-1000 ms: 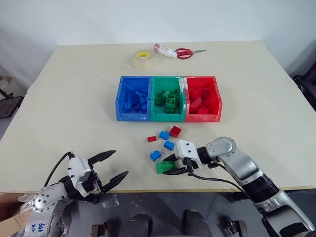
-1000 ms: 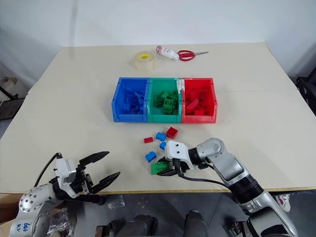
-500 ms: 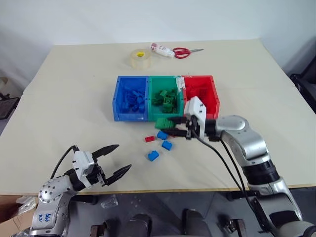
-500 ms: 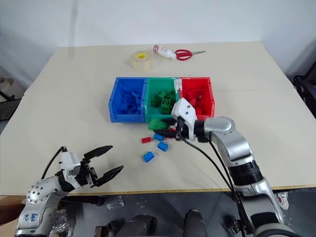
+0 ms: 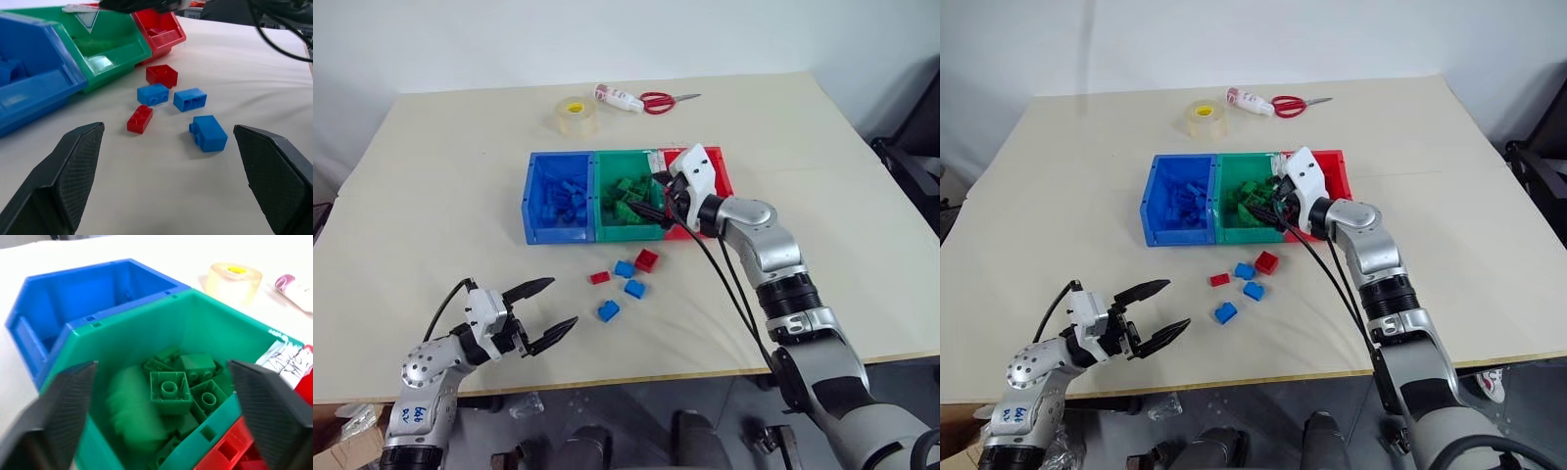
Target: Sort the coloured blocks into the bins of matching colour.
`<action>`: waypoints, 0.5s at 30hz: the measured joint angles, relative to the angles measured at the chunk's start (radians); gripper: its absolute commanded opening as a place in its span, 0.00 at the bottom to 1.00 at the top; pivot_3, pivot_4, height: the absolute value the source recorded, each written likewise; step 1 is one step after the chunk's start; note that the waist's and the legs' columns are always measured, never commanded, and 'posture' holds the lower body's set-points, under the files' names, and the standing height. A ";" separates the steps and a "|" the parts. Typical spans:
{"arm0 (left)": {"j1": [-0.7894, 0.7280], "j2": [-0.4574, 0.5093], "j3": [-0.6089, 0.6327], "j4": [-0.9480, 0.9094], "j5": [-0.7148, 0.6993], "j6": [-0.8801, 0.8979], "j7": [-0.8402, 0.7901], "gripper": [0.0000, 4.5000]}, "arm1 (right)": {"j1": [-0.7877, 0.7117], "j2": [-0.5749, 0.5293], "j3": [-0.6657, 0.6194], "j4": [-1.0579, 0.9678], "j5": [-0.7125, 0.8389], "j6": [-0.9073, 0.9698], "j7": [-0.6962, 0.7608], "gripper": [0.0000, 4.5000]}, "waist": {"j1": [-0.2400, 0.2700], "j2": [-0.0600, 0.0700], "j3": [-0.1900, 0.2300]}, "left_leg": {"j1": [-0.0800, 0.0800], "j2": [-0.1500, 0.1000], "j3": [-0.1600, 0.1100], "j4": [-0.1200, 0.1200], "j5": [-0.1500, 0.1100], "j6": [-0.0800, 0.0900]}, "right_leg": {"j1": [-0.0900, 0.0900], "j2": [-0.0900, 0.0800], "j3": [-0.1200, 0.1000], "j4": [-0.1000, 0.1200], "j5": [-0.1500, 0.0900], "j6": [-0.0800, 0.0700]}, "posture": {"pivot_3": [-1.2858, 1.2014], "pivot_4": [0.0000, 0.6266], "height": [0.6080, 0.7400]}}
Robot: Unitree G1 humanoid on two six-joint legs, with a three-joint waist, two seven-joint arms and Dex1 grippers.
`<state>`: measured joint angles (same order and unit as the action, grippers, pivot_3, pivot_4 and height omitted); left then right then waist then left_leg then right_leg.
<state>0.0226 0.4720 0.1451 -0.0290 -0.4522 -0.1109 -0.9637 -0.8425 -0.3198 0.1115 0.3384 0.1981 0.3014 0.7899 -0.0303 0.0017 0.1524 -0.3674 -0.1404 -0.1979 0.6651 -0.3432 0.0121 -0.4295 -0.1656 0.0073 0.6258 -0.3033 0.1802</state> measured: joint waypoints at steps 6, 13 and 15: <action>-0.015 0.000 -0.009 0.012 0.000 -0.005 -0.022 1.00 | 0.268 -0.211 0.037 -0.362 0.121 0.158 0.240 0.99 | 0.006 0.000 0.000 | -0.001 -0.001 0.001 0.003 -0.001 0.001 | 0.001 -0.001 0.000 -0.001 0.001 0.000 | 0.52 0.24 1.00; -0.044 0.005 -0.007 0.077 0.000 -0.017 -0.058 1.00 | 0.510 -0.429 0.001 -0.574 0.177 0.234 0.330 0.99 | 0.014 0.000 0.000 | 0.000 0.002 0.009 0.002 -0.001 0.001 | 0.000 -0.001 -0.001 -0.004 0.001 0.000 | 0.52 0.24 1.00; -0.050 0.008 -0.006 0.086 0.000 -0.019 -0.066 1.00 | 0.545 -0.457 -0.020 -0.595 0.180 0.248 0.326 0.99 | 0.017 0.000 0.000 | 0.000 0.003 0.013 0.002 -0.001 0.002 | 0.000 -0.001 -0.001 -0.005 0.001 0.001 | 0.52 0.24 1.00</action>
<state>-0.0269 0.4805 0.1394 0.0565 -0.4527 -0.1297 -1.0299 -0.2976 -0.7764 0.0916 -0.2561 0.3784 0.5496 1.1158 -0.0136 0.0015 0.1524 -0.3673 -0.1379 -0.1852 0.6670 -0.3446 0.0141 -0.4294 -0.1668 0.0062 0.6207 -0.3020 0.1814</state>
